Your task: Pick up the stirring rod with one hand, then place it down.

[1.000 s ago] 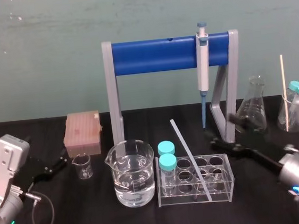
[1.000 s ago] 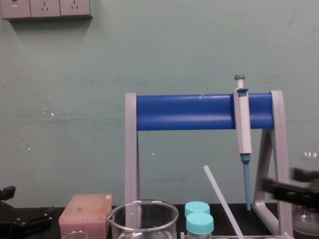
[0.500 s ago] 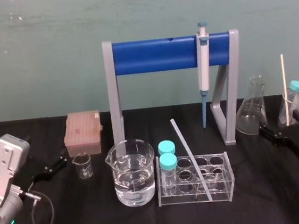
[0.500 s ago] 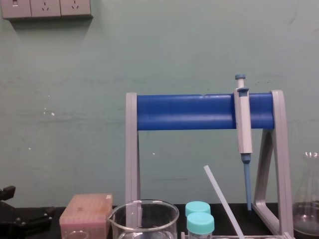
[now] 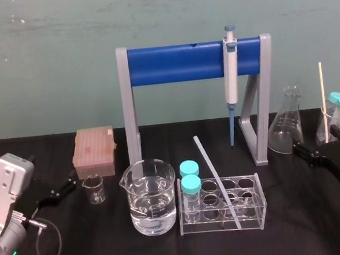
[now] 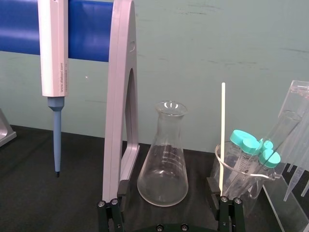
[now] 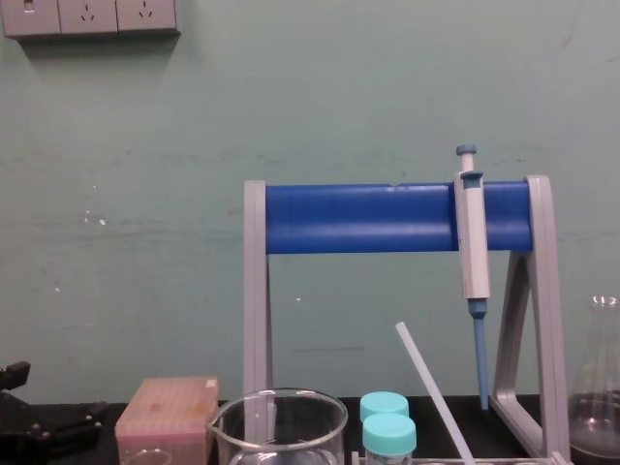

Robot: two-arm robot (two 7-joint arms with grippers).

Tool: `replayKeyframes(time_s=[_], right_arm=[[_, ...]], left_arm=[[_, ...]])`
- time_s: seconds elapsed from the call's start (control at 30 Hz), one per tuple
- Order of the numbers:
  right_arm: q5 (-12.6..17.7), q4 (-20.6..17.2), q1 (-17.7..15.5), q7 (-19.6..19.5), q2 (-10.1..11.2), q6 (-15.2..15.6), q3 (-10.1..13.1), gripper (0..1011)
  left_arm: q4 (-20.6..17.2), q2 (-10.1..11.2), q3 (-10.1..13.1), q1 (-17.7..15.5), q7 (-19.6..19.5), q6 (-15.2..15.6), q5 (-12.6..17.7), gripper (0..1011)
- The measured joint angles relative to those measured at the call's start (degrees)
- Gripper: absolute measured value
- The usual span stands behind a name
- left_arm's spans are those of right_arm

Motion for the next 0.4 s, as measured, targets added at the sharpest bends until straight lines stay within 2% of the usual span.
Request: replayKeyframes(time_s=[0.4], right_arm=[[0.3,-0.1,-0.1,0.3,0.1,-0.2,-0.1,1004]], left_arm=[[0.0,0.0,0.0,0.0,0.0,0.0,0.0,1000]])
